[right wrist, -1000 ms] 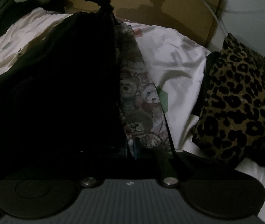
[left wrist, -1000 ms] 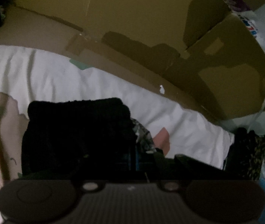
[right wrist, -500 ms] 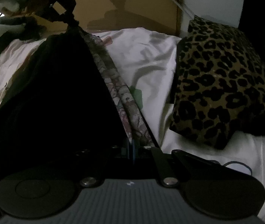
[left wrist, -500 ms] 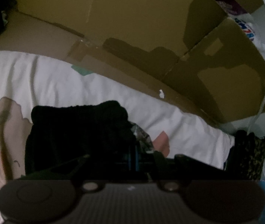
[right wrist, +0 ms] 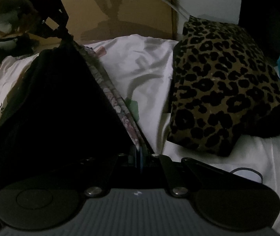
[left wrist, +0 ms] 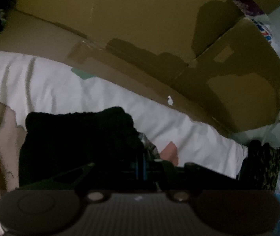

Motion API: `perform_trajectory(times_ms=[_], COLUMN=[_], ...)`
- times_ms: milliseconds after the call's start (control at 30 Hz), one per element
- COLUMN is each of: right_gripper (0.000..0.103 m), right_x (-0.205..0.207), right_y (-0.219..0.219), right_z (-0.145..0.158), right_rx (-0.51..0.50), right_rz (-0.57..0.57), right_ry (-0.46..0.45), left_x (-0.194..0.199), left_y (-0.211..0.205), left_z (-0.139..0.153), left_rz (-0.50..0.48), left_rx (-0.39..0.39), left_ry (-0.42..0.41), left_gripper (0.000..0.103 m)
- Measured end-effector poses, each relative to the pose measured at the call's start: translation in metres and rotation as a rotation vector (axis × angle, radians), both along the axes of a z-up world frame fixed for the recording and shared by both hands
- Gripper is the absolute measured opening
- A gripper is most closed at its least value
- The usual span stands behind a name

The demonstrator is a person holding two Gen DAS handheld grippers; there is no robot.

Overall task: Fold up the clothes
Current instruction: 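Press the folded black hoodie flat with the left tool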

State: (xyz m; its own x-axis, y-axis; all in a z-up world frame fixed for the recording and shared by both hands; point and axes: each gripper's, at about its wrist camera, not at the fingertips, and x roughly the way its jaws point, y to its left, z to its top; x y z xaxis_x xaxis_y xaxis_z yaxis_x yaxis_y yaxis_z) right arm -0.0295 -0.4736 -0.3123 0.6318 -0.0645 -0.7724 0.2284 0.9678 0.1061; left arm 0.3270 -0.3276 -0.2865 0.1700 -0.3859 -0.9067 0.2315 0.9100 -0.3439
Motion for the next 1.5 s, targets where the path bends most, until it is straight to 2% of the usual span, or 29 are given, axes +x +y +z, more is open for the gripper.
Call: perform_trajectory(times_ms=[267, 367, 500, 567, 633, 733, 767, 800, 967, 1033, 1133, 1200, 1233, 1300, 1500], right_gripper=[0.001, 0.001, 0.003, 0.006, 0.007, 0.008, 0.008, 0.008, 0.008, 0.008, 0.008, 0.007, 0.007, 0.007, 0.007], right_x=[0.007, 0.011, 0.014, 0.014, 0.012, 0.008, 0.006, 0.004, -0.011, -0.016, -0.021, -0.025, -0.025, -0.025, -0.023], right_y=[-0.012, -0.013, -0.012, -0.012, -0.012, -0.015, -0.016, -0.017, -0.026, -0.027, -0.023, -0.017, -0.015, -0.012, -0.010], right_z=[-0.007, -0.012, -0.014, -0.011, -0.007, 0.003, 0.007, 0.010, 0.024, 0.025, 0.022, 0.020, 0.018, 0.014, -0.003], right_rx=[0.034, 0.037, 0.036, 0.028, 0.020, 0.021, 0.018, 0.015, 0.016, 0.025, 0.015, -0.019, -0.019, -0.012, -0.017], right_rz=[-0.046, -0.048, -0.053, -0.058, -0.064, -0.082, -0.090, -0.098, -0.149, -0.151, -0.137, -0.123, -0.114, -0.095, -0.089], right_ry=[0.015, 0.037, 0.061, 0.059, 0.050, 0.020, 0.009, -0.002, -0.053, -0.056, -0.047, -0.040, -0.033, -0.017, 0.043], left_x=[0.006, 0.011, 0.012, 0.007, 0.002, -0.007, -0.010, -0.014, -0.028, -0.036, -0.045, -0.046, -0.047, -0.047, -0.053], left_y=[-0.010, -0.009, -0.008, -0.010, -0.014, -0.022, -0.026, -0.029, -0.039, -0.041, -0.044, -0.038, -0.035, -0.032, -0.035], left_z=[-0.010, -0.021, -0.030, -0.025, -0.018, -0.005, 0.001, 0.007, 0.030, 0.032, 0.027, 0.017, 0.013, 0.008, -0.005], left_rz=[0.020, 0.045, 0.056, 0.044, 0.017, -0.034, -0.057, -0.079, -0.188, -0.238, -0.312, -0.320, -0.324, -0.345, -0.361], left_rx=[-0.029, -0.055, -0.080, -0.062, -0.039, -0.016, -0.010, -0.010, -0.004, 0.018, 0.060, 0.077, 0.086, 0.113, 0.098], left_ry=[0.011, 0.039, 0.064, 0.041, 0.012, -0.035, -0.054, -0.075, -0.134, -0.156, -0.140, -0.091, -0.070, -0.087, -0.043], left_gripper=[0.005, 0.005, 0.012, 0.014, 0.021, 0.044, 0.055, 0.059, 0.059, 0.056, 0.041, 0.022, 0.020, 0.020, 0.020])
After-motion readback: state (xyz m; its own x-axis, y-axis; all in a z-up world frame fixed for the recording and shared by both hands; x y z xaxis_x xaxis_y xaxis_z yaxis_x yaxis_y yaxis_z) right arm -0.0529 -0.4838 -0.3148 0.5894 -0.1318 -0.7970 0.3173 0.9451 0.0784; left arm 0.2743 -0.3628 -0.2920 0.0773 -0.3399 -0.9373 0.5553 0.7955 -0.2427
